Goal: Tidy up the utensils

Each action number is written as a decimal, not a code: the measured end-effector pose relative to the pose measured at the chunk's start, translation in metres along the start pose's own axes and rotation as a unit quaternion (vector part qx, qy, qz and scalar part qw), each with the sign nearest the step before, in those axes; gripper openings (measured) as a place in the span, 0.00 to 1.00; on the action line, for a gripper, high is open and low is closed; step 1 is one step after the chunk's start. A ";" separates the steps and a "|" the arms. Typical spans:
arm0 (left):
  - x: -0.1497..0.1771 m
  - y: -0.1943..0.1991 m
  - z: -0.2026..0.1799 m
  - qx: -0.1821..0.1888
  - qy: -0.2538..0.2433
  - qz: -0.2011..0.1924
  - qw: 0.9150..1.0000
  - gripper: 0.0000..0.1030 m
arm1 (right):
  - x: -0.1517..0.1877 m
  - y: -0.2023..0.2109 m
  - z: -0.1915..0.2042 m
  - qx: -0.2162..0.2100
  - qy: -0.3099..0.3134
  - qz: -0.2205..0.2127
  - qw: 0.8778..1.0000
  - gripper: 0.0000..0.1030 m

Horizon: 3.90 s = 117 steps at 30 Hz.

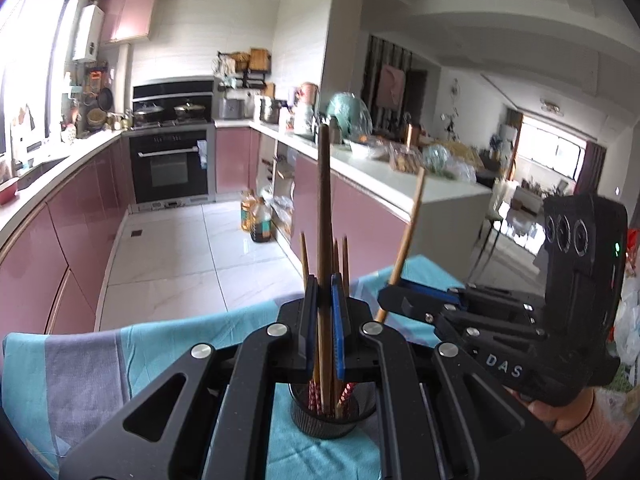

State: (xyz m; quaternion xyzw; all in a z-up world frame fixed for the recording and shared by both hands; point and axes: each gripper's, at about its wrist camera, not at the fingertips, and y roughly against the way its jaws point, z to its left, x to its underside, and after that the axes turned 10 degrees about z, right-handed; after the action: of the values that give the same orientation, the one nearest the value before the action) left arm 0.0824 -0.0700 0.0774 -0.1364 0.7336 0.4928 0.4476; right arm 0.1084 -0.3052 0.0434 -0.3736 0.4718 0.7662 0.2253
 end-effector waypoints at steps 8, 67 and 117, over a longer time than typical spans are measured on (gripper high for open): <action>0.014 -0.032 0.003 0.006 -0.013 0.078 0.997 0.07 | 0.009 -0.031 -0.011 -0.014 -0.021 0.054 0.998 0.06; 0.149 0.118 0.069 -0.184 0.098 -0.099 0.973 0.95 | 0.094 0.025 0.091 0.137 0.062 -0.095 0.984 0.94; 0.150 0.129 0.057 -0.202 0.092 -0.119 0.968 0.95 | 0.099 0.025 0.100 0.136 0.058 -0.106 0.983 0.94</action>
State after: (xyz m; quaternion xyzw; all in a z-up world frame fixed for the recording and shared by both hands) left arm -0.0553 0.0759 0.0298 -0.3549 0.6356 0.5590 0.3970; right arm -0.0065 -0.2283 0.0077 -0.4314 0.5414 0.6440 0.3256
